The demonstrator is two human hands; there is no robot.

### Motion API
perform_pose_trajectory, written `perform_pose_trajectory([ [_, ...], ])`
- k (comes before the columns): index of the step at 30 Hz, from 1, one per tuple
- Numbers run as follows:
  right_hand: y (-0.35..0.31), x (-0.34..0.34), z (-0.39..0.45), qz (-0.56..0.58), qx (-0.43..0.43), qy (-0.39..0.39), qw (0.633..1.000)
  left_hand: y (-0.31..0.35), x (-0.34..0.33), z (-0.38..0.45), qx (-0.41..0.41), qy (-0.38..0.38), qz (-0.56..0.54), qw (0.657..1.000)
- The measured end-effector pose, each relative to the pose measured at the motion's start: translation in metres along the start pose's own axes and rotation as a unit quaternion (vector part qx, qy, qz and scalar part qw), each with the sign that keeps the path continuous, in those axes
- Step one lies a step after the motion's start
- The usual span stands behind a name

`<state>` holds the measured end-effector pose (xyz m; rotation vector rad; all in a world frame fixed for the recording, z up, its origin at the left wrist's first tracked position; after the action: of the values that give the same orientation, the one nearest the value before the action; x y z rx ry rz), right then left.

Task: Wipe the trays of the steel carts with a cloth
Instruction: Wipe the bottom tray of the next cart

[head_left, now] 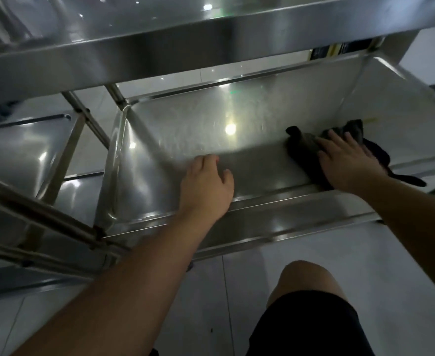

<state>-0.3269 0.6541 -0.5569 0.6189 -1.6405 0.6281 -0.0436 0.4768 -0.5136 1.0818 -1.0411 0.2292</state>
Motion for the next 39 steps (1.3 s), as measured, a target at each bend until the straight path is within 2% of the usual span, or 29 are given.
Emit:
perform_pose_trajectory([
  [2, -0.016, 0.004, -0.004, 0.006, -0.019, 0.020, 1.000, -0.004, -0.012, -0.001, -0.002, -0.012, 0.043, 0.999],
  [4, -0.053, 0.007, -0.015, 0.004, 0.002, 0.051, 0.999, -0.009, -0.019, -0.004, -0.002, -0.019, 0.075, 0.997],
  [8, -0.164, -0.007, -0.038, 0.003, 0.175, 0.025, 0.984, -0.010, -0.022, -0.004, -0.003, -0.032, 0.082, 0.996],
  [10, -0.192, -0.012, -0.045, 0.016, 0.232, 0.005, 0.973, -0.009, -0.020, -0.004, -0.008, -0.037, 0.071, 0.997],
  [12, -0.186, -0.010, -0.044, 0.027, 0.253, 0.000, 0.967, -0.007, -0.019, -0.004, -0.017, -0.040, 0.071, 0.996],
  [15, -0.130, -0.002, -0.025, -0.001, 0.237, 0.023, 0.971, -0.008, -0.019, -0.004, -0.013, -0.034, 0.098, 0.995],
  [18, -0.015, 0.007, 0.007, -0.030, 0.129, 0.037, 0.990, -0.010, -0.021, -0.003, -0.002, -0.032, 0.124, 0.992],
  [20, 0.067, 0.008, 0.019, -0.029, 0.036, 0.017, 0.999, -0.009, -0.023, -0.003, 0.002, -0.035, 0.132, 0.991],
  [23, 0.123, 0.008, 0.019, -0.026, -0.050, -0.012, 0.998, -0.007, -0.024, -0.003, 0.008, -0.038, 0.137, 0.990],
  [27, 0.069, 0.017, 0.005, 0.014, -0.044, 0.012, 0.999, -0.005, -0.023, -0.004, 0.017, -0.043, 0.147, 0.988],
  [31, -0.038, 0.012, -0.028, -0.015, 0.091, 0.039, 0.995, -0.003, -0.024, -0.004, 0.028, -0.068, 0.155, 0.985],
  [33, -0.077, 0.003, -0.044, -0.002, 0.157, 0.024, 0.987, -0.002, -0.026, -0.003, 0.036, -0.094, 0.180, 0.979],
  [36, -0.085, -0.001, -0.046, 0.012, 0.187, 0.009, 0.982, 0.019, -0.038, 0.006, 0.048, -0.123, 0.182, 0.974],
  [39, -0.079, 0.002, -0.044, 0.005, 0.189, 0.009, 0.982, 0.058, -0.060, 0.006, -0.012, -0.103, 0.133, 0.986],
])
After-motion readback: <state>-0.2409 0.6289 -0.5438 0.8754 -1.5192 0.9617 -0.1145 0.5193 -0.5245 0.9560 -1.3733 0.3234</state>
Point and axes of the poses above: each hand's wrist, its own z-axis towards the middle knuckle, its own x-axis out of the back of the hand, y = z × x, the point moved 10 cm from there along z, towards the middle knuckle, and after that the axes turned 10 degrees about -z, right-handed, at the moved point
